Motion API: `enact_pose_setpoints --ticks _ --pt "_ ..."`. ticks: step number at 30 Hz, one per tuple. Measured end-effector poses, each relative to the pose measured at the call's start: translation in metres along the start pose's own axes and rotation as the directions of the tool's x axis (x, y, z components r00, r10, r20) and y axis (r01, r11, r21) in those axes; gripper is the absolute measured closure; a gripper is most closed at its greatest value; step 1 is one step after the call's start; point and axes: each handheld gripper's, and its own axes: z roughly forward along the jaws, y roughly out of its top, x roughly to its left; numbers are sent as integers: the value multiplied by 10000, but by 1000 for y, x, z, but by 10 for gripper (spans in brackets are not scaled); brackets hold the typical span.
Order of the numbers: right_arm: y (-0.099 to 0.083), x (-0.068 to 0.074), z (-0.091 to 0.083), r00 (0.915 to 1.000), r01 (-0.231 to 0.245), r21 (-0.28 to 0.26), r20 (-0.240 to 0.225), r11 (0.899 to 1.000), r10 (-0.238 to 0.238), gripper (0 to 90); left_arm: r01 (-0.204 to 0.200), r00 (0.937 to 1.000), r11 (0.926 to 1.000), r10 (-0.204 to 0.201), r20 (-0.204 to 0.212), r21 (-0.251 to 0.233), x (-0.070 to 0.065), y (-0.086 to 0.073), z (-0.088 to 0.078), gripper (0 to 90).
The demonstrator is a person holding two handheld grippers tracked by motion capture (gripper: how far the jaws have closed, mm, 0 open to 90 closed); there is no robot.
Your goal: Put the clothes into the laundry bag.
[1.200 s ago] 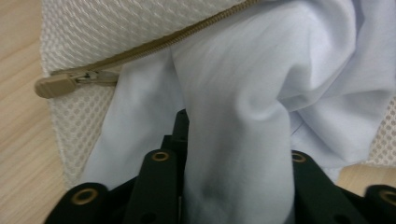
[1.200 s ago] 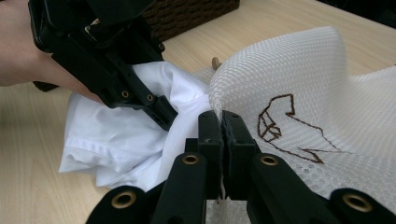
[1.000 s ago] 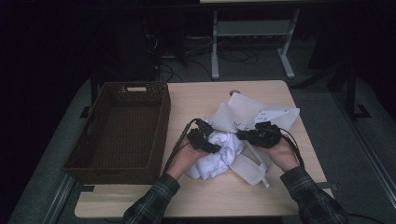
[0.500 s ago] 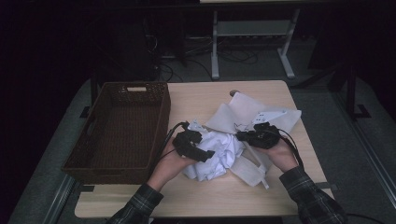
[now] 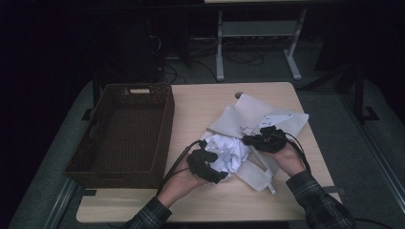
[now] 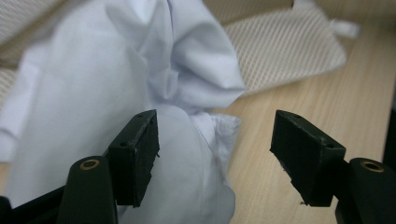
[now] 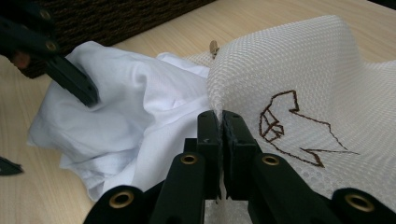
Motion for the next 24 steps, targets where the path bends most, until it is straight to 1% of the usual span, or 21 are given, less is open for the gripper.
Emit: enact_pose_setpoints --ticks 1,5,6,7,8,9,10,13,14,15,16,17,18,19,20,21,24 --pt "0 0 0 10000 9 -10 -14 10000 -9 854 -35 10000 9998 36 -44 218 1 -2 7 319" --pt "-1 0 1 10000 -30 55 -15 10000 30 854 -114 9999 9972 123 -120 738 2 -9 25 321" --pt "-1 0 1 10000 -31 67 -6 10000 31 854 -164 9997 9967 176 -153 794 2 -10 27 335" --pt "-1 0 1 10000 -18 74 -3 10000 18 854 -245 9992 9962 269 -279 839 2 -11 29 345" --pt "-2 0 1 10000 8 81 10 10000 -8 853 -288 9989 9959 320 -354 854 2 -11 30 373" --pt "-2 0 1 10000 12 87 12 10000 -12 850 -438 9976 9944 488 -490 967 3 -12 30 404" --pt "-3 0 2 10000 -21 107 3 9999 21 847 -420 9974 9942 476 -550 986 4 -12 31 461" --pt "-4 1 3 10000 -51 152 7 9999 51 822 -509 9953 9941 585 -772 962 7 -14 32 588" --pt "-5 1 3 10000 -43 162 6 9999 43 802 -461 9955 9946 535 -781 932 8 -15 32 636" --pt "-6 1 3 9999 -117 219 17 9997 116 743 -434 9956 9948 507 -785 925 10 -15 31 713" --pt "-6 1 3 9999 -117 219 17 9997 116 743 -435 9957 9947 508 -778 930 11 -15 31 713" --pt "-7 2 2 9999 -134 249 53 9996 133 697 -394 9963 9951 461 -728 910 12 -16 31 757" --pt "-7 2 2 9999 -134 249 53 9996 133 697 -394 9963 9951 461 -728 910 12 -16 31 776" --pt "-7 2 0 9998 -176 196 68 9997 174 664 -363 9968 9953 424 -679 896 13 -16 30 776" --pt "-10 3 -5 9994 -319 80 128 9995 318 599 -318 9972 9956 376 -643 879 14 -16 30 799" --pt "-10 3 -5 9994 -319 80 128 9995 318 599 -280 9975 9957 335 -619 878 14 -16 30 799" --pt "-16 5 -14 9984 -486 21 284 9988 485 567 -148 9984 9967 191 -535 799 16 -16 29 817"
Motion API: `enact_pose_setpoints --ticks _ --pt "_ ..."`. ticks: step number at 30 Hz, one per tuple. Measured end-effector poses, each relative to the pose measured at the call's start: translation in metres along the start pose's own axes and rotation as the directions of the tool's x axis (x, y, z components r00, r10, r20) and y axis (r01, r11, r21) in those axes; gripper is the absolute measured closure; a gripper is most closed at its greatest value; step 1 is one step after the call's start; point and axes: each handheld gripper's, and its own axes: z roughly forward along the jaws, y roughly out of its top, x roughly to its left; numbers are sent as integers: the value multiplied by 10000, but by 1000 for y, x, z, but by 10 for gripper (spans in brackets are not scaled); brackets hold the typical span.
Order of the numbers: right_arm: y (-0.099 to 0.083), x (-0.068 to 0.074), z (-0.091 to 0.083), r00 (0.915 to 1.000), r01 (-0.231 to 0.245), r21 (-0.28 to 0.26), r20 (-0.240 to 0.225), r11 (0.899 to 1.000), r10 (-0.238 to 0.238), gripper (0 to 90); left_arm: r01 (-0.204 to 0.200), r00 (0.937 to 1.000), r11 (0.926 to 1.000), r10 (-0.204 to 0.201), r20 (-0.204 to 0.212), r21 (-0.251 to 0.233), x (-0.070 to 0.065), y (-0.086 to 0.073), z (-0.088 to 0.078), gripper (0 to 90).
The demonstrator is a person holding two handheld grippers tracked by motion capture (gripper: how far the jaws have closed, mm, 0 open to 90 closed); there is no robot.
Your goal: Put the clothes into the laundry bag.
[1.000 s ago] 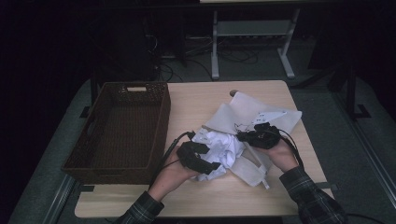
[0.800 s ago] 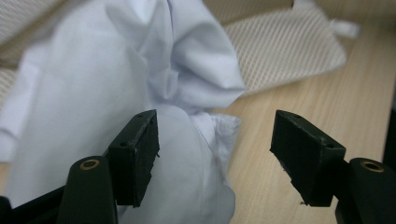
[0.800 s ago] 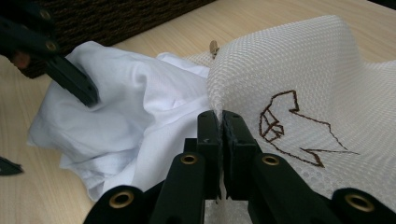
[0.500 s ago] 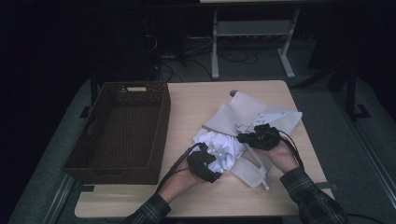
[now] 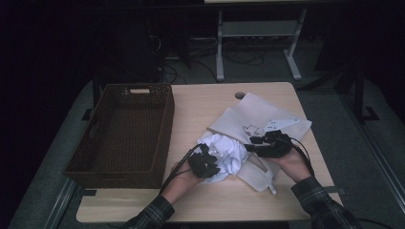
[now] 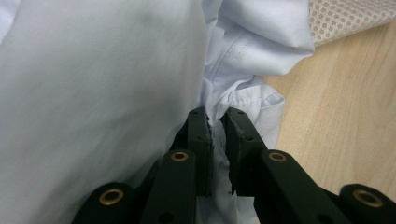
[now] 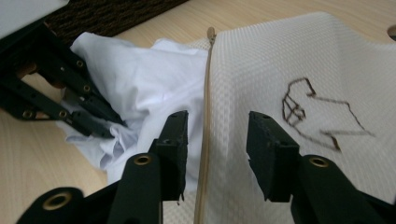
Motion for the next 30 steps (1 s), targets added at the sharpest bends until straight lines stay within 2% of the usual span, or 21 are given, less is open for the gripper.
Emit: enact_pose_setpoints --ticks 2,4,5,8,10,11,13,14,15,17,21,30 --pt "-11 3 -11 9999 -47 101 125 9999 45 555 86 9999 10000 -86 52 -43 0 0 0 830" --pt "-14 3 -13 9999 -106 110 108 9999 105 555 108 9999 9999 -107 82 -59 1 0 0 832" --pt "-24 4 -18 9997 -120 337 232 9994 113 547 123 9999 9999 -122 107 -62 1 0 -1 837" --pt "-34 5 -20 9994 -234 427 250 9988 224 547 132 9998 9999 -130 125 -110 0 0 -2 842" --pt "-44 6 -18 9993 -260 737 285 9969 239 550 85 9997 9999 -83 249 -103 0 2 -5 848" --pt "-49 6 -15 9987 -110 1076 509 9941 55 619 87 9995 9998 -82 304 -158 0 3 -7 853" --pt "-49 6 -15 9987 -110 1076 509 9941 55 619 85 9993 9997 -77 365 -211 0 5 -9 855" --pt "-51 6 -14 9975 16 1214 698 9926 -101 670 154 9987 9988 -131 491 -465 -1 7 -15 855" --pt "-52 4 -12 9972 -62 1251 745 9921 -31 774 187 9982 9981 -153 575 -593 -1 8 -17 857" --pt "-51 4 -12 9962 75 1218 851 9925 -180 829 202 9975 9965 -146 690 -816 -1 10 -23 858" --pt "-47 5 -17 9960 186 839 854 9963 -258 841 200 9965 9909 -90 827 -1333 -6 19 -34 858" --pt "-38 9 -23 9966 336 276 747 9991 -356 843 -262 9959 9883 389 822 -1505 -17 38 -32 857"
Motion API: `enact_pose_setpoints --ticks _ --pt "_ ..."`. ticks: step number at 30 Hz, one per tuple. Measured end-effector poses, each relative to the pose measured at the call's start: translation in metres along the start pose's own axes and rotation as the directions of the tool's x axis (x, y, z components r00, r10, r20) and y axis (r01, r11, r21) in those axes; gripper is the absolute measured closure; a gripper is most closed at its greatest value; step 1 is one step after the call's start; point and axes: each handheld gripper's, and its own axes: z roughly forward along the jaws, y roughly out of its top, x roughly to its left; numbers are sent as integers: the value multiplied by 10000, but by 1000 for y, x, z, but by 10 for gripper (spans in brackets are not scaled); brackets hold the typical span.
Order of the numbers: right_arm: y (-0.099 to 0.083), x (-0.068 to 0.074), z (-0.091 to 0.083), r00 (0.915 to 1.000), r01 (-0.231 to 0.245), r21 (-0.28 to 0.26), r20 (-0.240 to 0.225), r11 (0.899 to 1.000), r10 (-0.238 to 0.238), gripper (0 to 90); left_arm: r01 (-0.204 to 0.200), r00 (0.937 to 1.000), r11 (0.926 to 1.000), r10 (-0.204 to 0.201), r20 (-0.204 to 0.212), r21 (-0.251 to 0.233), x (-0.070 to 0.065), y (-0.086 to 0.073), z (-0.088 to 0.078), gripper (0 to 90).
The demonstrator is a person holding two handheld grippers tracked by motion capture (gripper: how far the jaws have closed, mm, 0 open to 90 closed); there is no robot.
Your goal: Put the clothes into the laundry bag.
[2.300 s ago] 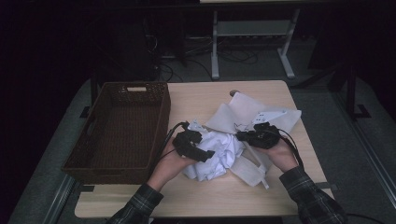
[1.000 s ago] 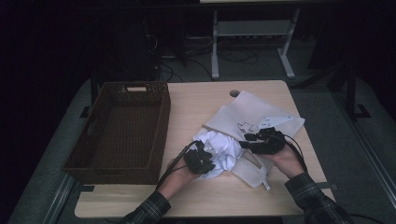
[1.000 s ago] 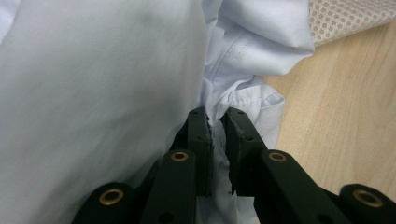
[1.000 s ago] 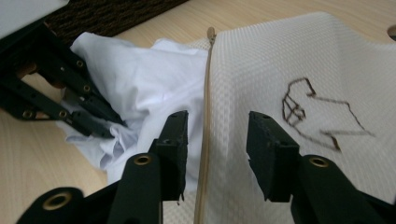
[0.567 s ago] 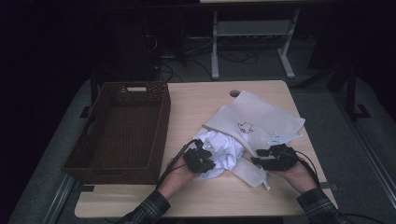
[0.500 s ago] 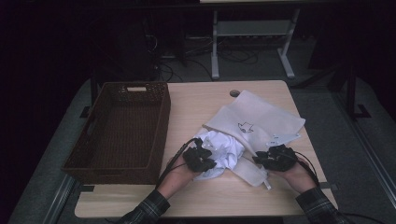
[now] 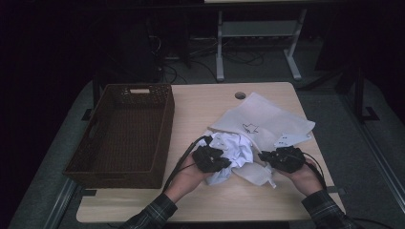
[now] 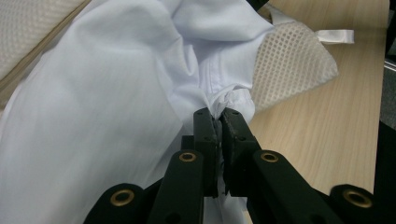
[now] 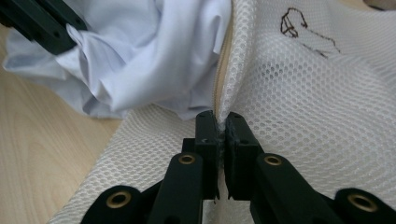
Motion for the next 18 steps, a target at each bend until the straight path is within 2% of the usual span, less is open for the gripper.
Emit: enact_pose_setpoints --ticks 3,7,13,15,18 --pt "3 0 -3 10000 7 -215 -75 9998 -9 849 -177 9998 9998 177 9 104 -2 5 6 857" --pt "7 0 -6 9998 32 -477 -173 9989 -40 850 -170 9998 9994 167 123 291 -3 9 18 857" --pt "14 0 -11 9995 28 -845 -304 9964 -54 850 -101 9996 9953 76 269 964 0 10 37 857" --pt "15 2 -11 9992 117 -842 -360 9964 -148 850 -111 9996 9949 83 287 1000 2 11 39 857" --pt "14 5 -9 9984 339 -614 -428 9975 -365 850 132 9997 9976 -147 213 674 5 14 39 857"
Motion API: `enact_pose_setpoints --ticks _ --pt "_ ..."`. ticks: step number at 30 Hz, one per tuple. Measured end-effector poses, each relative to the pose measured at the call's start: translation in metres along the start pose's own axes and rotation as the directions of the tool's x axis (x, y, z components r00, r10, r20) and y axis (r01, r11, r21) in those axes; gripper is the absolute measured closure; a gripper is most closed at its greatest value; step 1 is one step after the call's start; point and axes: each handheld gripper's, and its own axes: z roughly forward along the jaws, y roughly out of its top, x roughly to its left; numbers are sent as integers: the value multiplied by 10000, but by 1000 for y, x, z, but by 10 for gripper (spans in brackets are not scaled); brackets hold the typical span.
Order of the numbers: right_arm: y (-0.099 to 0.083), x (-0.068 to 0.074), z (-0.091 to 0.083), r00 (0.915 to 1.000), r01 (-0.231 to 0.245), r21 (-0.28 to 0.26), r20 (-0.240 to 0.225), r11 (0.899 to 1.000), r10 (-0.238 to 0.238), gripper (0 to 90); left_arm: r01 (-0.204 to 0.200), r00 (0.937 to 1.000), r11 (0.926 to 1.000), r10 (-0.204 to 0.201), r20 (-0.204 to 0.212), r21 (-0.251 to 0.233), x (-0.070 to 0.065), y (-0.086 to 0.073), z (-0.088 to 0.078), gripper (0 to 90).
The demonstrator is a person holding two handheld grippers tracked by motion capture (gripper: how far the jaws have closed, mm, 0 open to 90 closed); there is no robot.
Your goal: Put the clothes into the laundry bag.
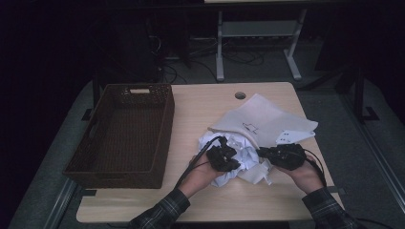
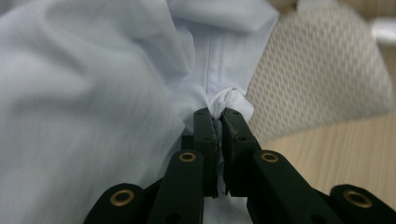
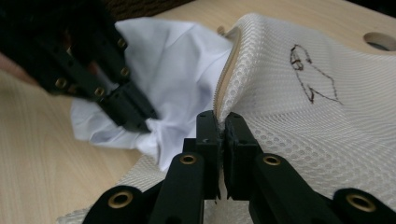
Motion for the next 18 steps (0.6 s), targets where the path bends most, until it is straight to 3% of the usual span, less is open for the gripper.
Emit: enact_pose_setpoints --ticks 6,9,18 --pt "-2 2 3 9998 34 190 -199 9998 -30 850 524 9979 9948 -556 -345 -875 9 14 -3 857" --pt "-2 2 3 9997 25 210 -257 9998 -19 850 806 9949 9915 -861 -516 -1021 14 18 2 857" --pt "-2 2 3 9990 120 252 -423 9996 -110 850 1562 9777 9794 -1717 -1208 -1280 24 23 23 858"
